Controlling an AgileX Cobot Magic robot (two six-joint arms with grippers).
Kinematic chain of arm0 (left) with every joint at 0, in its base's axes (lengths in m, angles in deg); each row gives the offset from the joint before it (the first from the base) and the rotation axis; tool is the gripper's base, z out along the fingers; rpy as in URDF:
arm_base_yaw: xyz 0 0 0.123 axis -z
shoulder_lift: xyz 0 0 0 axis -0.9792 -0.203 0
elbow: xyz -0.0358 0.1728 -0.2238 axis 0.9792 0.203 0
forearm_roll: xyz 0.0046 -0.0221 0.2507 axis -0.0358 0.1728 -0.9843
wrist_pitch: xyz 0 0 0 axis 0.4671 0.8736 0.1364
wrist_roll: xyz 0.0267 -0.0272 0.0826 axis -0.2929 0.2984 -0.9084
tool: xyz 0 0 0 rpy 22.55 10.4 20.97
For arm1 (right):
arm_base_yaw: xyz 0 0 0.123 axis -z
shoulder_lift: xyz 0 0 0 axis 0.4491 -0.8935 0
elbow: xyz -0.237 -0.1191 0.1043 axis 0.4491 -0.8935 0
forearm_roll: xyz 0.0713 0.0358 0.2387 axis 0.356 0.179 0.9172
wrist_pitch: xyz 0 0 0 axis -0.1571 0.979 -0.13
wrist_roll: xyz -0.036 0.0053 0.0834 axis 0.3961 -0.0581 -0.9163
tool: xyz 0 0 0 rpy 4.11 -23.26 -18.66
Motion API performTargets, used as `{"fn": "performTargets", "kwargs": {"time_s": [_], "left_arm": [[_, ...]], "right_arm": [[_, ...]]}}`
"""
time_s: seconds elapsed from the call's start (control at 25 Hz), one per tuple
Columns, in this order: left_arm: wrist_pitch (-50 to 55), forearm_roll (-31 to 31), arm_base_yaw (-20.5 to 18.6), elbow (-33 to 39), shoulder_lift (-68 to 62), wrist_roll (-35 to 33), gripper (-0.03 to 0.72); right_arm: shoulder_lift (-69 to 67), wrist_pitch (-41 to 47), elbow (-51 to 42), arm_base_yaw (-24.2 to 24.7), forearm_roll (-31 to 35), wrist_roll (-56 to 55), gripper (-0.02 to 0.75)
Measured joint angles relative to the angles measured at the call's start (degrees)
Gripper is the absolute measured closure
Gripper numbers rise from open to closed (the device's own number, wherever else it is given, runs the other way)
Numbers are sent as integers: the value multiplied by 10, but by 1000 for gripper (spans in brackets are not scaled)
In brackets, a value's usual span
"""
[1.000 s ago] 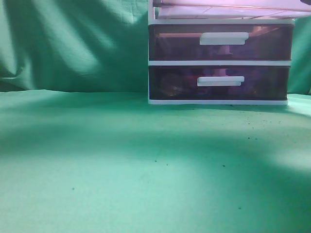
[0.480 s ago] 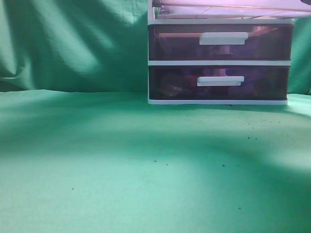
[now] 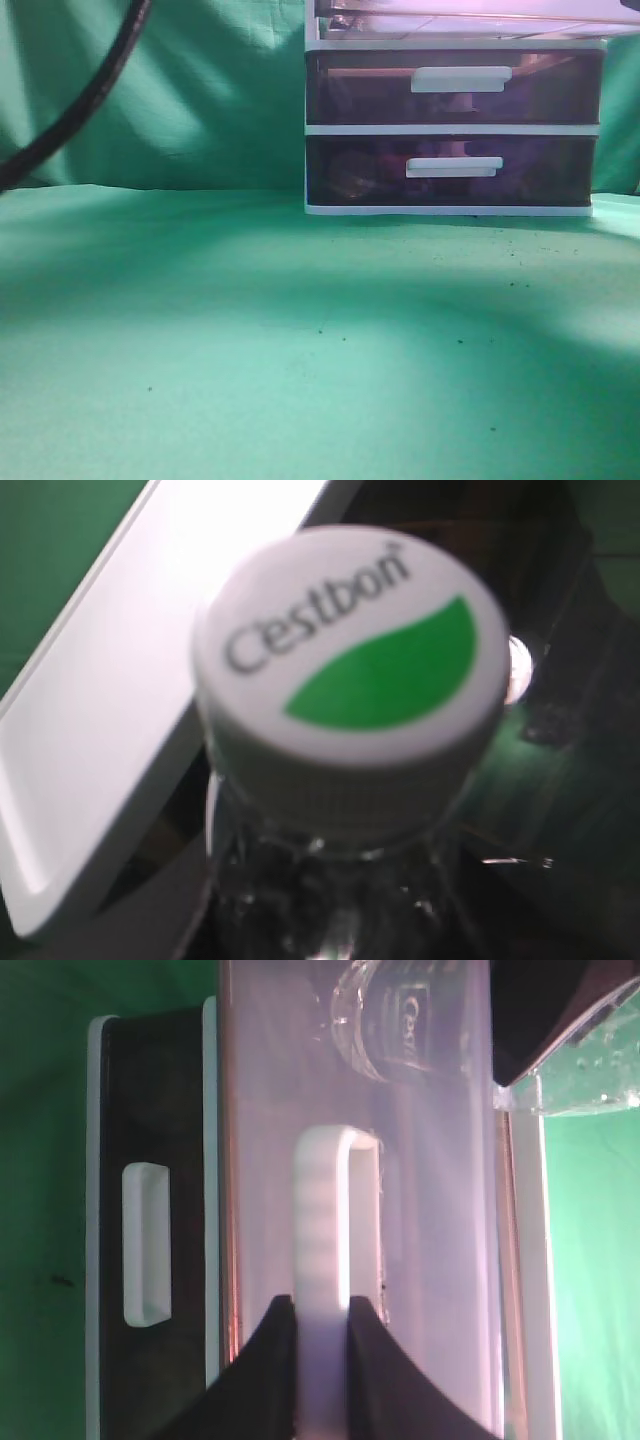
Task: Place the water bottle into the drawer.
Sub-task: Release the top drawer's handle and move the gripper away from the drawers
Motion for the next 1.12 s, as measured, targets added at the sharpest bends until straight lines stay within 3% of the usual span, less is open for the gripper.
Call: {"fn": "performTargets", "kwargs": {"time_s": [0.08,0.2,0.32,0.52,1.0,1.12], "left_arm": [[-3,8,0,0,-4,-1,416],[-18,43,-4,-1,-4,-2,274],[-52,117,-4,-1,-4,-2,141],[-131,224,10,-1,-6,-3,141],[-377,299,36,-2,-65,4,141],[-370,299,40,-31,-65,7,141]], "right_arm": [[0,3,0,0,0,0,641],[1,6,0,0,-1,-1,641],[2,9,0,0,-1,-4,641],[2,11,0,0,-6,-22,641],[3,22,0,0,-11,-33,641],[3,25,0,0,-11,-34,641]]}}
